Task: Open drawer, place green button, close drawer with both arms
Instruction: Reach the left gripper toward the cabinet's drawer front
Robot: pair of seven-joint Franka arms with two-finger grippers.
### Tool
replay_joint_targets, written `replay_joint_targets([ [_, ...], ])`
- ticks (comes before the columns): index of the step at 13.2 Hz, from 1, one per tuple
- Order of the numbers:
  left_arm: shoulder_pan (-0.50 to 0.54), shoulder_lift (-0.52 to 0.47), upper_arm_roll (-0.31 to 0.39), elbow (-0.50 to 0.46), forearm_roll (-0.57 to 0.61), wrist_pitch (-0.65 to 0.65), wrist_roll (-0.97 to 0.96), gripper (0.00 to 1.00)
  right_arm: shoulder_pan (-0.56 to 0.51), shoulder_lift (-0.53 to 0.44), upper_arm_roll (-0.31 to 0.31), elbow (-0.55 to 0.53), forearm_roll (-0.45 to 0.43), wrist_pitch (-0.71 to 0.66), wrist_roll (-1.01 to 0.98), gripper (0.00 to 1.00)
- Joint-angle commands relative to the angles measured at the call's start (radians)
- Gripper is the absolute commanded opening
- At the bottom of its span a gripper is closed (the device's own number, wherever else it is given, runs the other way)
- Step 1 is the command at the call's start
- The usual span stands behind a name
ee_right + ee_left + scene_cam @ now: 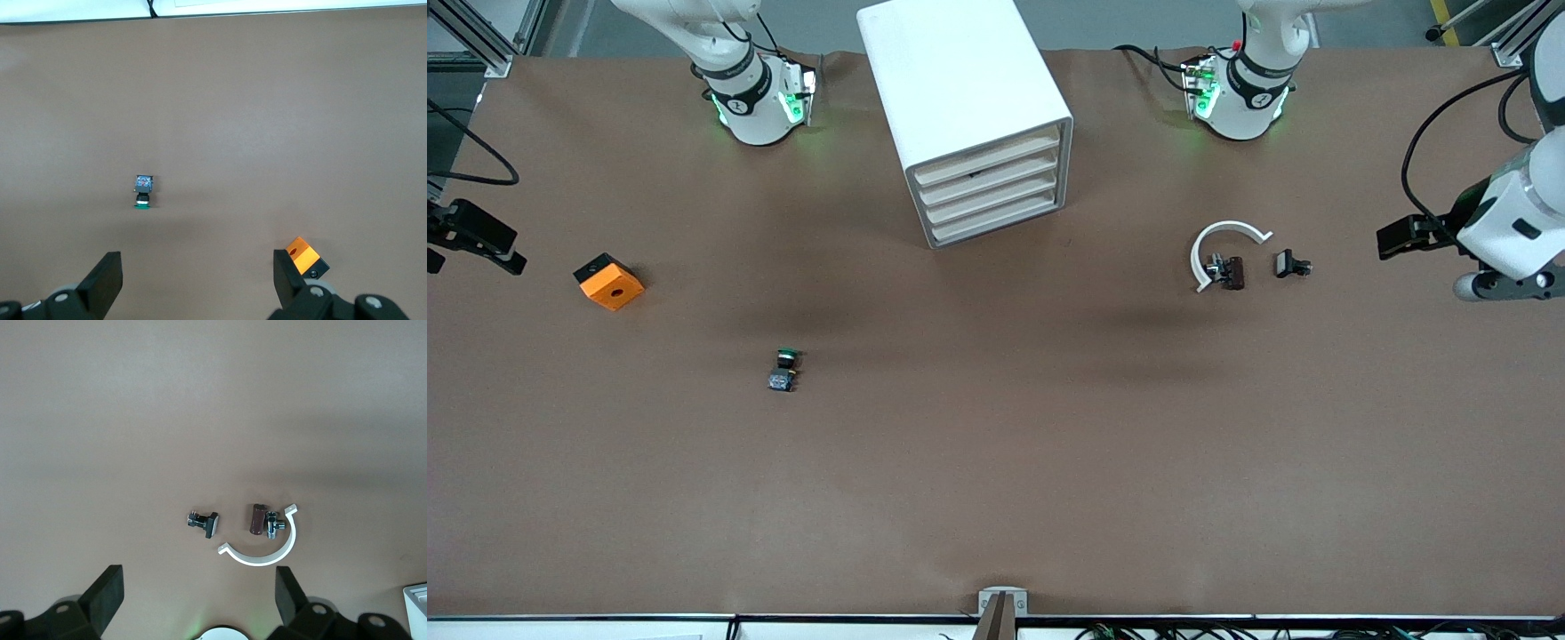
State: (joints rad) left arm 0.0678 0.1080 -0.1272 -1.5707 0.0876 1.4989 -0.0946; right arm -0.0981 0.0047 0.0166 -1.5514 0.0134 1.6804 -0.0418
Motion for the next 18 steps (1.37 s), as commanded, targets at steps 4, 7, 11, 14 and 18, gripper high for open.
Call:
replay_joint_targets([
  [4, -0.011, 0.076, -0.014, 0.044, 0.015, -0.022, -0.287, 1.0, -0.011, 0.0, 0.009, 0.016, -0.01, -0.013, 0.006, 1.0],
  [7, -0.067, 0.13, -0.014, 0.044, 0.018, -0.022, -0.448, 1.0, -0.009, 0.001, 0.009, 0.016, -0.01, -0.013, 0.006, 1.0],
  [11, -0.111, 0.211, -0.015, 0.046, 0.015, -0.022, -0.712, 1.0, -0.009, 0.001, 0.009, 0.016, -0.01, -0.013, 0.006, 1.0],
  [14, -0.152, 0.286, -0.014, 0.046, 0.015, -0.052, -0.94, 1.0, -0.011, 0.004, 0.009, 0.016, -0.01, -0.013, 0.006, 1.0],
  [18, -0.204, 0.38, -0.015, 0.046, 0.006, -0.074, -1.337, 1.0, -0.008, 0.012, 0.009, 0.016, -0.01, -0.011, 0.006, 1.0],
])
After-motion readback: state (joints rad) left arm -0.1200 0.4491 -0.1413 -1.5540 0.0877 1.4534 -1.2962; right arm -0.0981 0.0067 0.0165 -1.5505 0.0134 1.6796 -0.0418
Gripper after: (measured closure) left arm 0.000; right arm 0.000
